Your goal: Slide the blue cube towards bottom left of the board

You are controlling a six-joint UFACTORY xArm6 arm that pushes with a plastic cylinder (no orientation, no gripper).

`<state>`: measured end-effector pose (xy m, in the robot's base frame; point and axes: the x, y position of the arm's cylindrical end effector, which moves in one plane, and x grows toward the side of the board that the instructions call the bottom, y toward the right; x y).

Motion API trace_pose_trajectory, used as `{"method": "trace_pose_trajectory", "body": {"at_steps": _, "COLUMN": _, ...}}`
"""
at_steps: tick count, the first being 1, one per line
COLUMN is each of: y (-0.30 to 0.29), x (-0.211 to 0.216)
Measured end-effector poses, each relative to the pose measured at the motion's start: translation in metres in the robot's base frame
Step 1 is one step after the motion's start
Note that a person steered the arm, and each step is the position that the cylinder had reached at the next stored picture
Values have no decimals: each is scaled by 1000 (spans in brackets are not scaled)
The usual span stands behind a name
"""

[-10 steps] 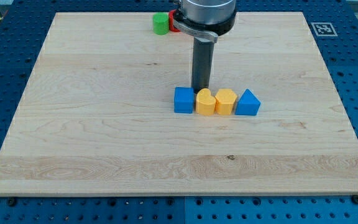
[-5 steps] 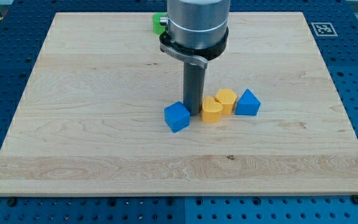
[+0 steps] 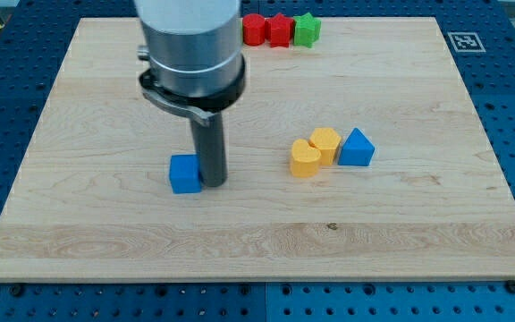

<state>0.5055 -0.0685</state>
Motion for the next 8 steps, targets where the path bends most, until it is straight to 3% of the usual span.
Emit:
{"method": "trace_pose_trajectory", "body": {"at_steps": 3, "y": -80, "x": -1}}
{"method": "trace_pose_trajectory", "body": {"at_steps": 8, "y": -108, "x": 2}}
